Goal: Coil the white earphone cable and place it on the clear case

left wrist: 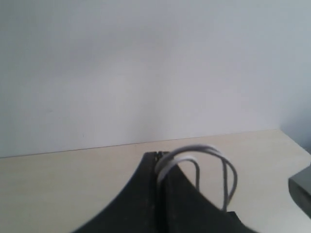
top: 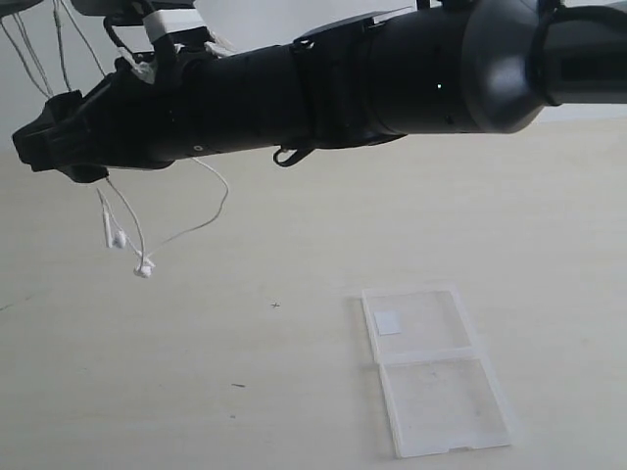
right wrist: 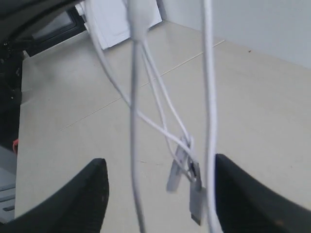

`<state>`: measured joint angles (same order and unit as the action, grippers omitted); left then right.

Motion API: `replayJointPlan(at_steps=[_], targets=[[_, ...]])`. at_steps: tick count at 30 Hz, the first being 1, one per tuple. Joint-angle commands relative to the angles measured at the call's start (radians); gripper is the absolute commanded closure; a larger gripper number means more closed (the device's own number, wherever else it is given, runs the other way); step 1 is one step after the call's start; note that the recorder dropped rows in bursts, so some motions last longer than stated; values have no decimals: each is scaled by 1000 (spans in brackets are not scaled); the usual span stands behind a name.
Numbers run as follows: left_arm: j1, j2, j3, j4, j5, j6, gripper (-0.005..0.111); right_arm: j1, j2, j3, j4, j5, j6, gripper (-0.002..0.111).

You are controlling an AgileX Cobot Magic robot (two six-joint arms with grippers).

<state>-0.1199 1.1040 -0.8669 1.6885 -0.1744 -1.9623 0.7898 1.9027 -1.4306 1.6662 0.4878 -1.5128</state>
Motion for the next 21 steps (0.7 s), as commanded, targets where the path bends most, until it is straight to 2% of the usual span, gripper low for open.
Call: replayJointPlan(at_steps=[1, 6, 9, 15, 17, 20, 21], targets=[[2, -9, 2, -84, -24, -5, 107, 7, -4, -19, 57, -16, -14, 49], [2, -9, 2, -106, -44, -5, 107, 13, -1, -19, 78, -67, -14, 49], [2, -9, 2, -114, -60, -5, 107, 13, 1, -19, 78, -82, -14, 55], [2, -9, 2, -153, -118, 13, 107, 13, 42, -61, 78, -62, -16, 76], [2, -9, 2, -147, -90, 29, 107, 13, 45, -63, 78, -58, -10, 86], [2, -13, 2, -130, -39, 30, 107, 13, 43, -63, 35, -60, 22, 108], [2, -15, 2, -124, -26, 33, 107, 13, 41, -63, -22, -69, 69, 108]])
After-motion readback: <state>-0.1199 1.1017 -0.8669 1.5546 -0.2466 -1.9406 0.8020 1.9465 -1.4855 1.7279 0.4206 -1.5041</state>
